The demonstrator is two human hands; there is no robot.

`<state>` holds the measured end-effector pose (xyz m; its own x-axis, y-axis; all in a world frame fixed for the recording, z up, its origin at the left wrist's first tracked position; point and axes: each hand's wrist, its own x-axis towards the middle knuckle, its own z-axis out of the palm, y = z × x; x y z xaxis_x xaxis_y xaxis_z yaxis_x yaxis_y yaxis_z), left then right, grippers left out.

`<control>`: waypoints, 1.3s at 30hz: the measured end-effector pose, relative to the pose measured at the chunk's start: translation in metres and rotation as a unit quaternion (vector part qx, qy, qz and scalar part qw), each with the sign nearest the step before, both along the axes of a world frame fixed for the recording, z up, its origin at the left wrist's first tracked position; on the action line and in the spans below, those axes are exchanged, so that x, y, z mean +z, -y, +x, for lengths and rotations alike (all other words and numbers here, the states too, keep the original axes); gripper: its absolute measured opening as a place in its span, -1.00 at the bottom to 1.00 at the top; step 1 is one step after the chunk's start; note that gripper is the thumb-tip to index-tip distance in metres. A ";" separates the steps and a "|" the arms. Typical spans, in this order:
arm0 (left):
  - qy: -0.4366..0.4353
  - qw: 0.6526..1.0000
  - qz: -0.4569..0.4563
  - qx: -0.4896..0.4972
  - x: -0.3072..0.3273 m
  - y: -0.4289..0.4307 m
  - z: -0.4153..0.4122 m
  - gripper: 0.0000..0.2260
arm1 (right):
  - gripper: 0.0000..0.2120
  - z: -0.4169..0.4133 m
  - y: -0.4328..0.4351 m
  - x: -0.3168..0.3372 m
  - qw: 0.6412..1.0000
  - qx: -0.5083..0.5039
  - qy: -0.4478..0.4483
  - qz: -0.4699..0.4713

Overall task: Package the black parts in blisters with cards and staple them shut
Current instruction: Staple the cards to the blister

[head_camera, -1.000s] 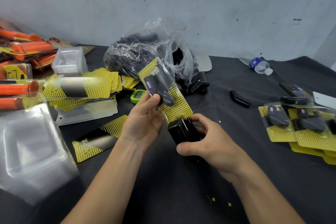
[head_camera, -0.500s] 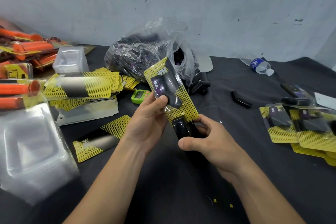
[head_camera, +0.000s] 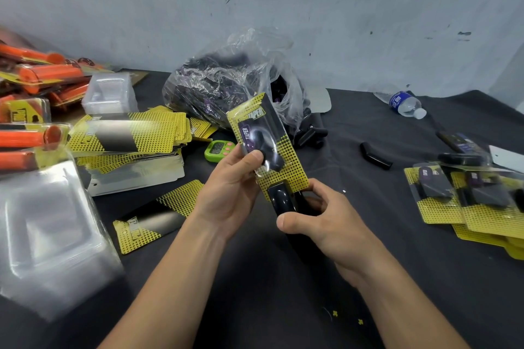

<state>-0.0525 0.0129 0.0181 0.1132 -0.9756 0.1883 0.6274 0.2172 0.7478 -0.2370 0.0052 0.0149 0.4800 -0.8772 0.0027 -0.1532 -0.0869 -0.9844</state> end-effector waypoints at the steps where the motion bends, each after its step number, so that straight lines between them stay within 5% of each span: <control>1: 0.008 1.000 0.003 0.002 0.000 0.000 -0.001 -0.75 | -0.54 0.000 0.000 0.000 1.000 -0.001 0.001 -0.001; 39: 0.016 1.000 0.010 0.010 -0.002 -0.001 -0.002 -0.77 | -0.56 0.000 -0.002 0.003 1.000 0.009 0.002 -0.007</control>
<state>-0.0547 0.0141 0.0163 0.1278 -0.9766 0.1728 0.5987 0.2148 0.7716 -0.2374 0.0068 0.0176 0.4965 -0.8679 0.0177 -0.1468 -0.1040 -0.9837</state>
